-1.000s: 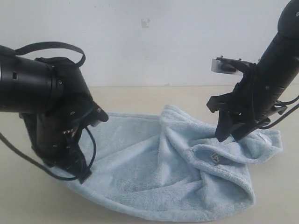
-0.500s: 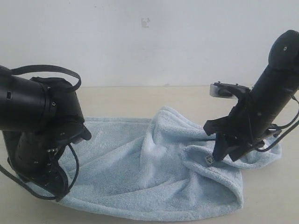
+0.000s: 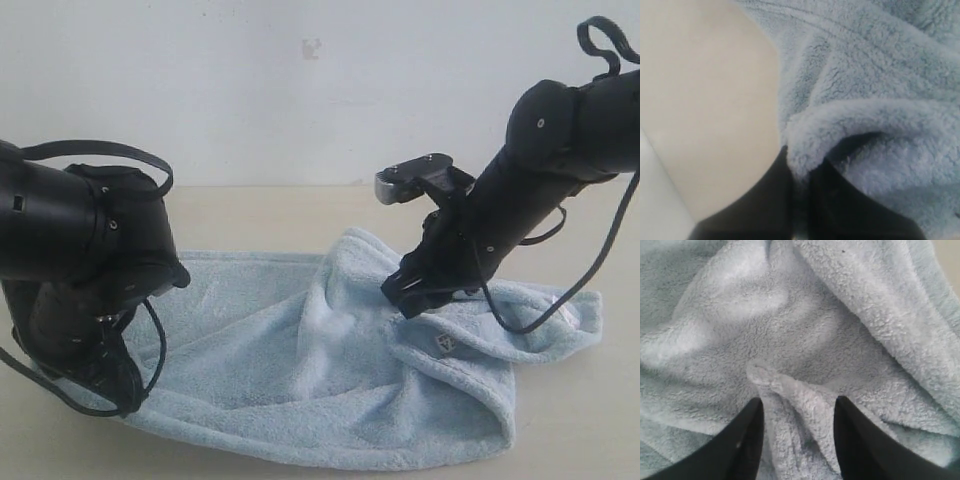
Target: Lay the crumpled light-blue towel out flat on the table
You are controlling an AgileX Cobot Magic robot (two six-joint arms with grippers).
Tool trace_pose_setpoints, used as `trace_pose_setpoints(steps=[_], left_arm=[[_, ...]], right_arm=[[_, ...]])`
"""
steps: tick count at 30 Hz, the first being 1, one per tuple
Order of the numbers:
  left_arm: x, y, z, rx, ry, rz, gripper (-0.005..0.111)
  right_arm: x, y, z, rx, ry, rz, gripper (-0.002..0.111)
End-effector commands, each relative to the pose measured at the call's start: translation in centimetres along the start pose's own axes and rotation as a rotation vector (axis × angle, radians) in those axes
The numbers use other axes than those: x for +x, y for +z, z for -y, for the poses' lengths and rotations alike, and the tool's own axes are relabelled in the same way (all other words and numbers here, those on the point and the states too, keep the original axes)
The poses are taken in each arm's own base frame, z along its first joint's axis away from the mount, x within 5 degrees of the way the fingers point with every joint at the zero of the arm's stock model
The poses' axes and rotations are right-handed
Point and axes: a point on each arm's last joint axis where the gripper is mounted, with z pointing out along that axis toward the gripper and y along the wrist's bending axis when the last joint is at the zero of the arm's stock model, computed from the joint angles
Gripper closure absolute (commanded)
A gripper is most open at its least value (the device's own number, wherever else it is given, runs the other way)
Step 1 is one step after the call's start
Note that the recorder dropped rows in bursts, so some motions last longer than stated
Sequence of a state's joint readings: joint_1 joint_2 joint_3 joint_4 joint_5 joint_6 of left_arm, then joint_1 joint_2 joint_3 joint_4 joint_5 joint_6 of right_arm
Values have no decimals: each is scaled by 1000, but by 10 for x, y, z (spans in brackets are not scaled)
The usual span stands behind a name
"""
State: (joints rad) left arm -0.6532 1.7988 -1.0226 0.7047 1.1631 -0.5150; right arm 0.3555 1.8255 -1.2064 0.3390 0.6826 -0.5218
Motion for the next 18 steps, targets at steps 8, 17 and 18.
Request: trace_pose_setpoints(steps=[8,17,18], left_arm=[[-1,0,-3,-11,-10,25,103],[0,0,-2,-3,-14,18,103],[0,0,-2,-5,-14,19,103]], right_arm=[[8,32,6,5,-96,-78,65],[20,38,19,128,-20,-197,103],[22,34,22,171,17,-218,108]])
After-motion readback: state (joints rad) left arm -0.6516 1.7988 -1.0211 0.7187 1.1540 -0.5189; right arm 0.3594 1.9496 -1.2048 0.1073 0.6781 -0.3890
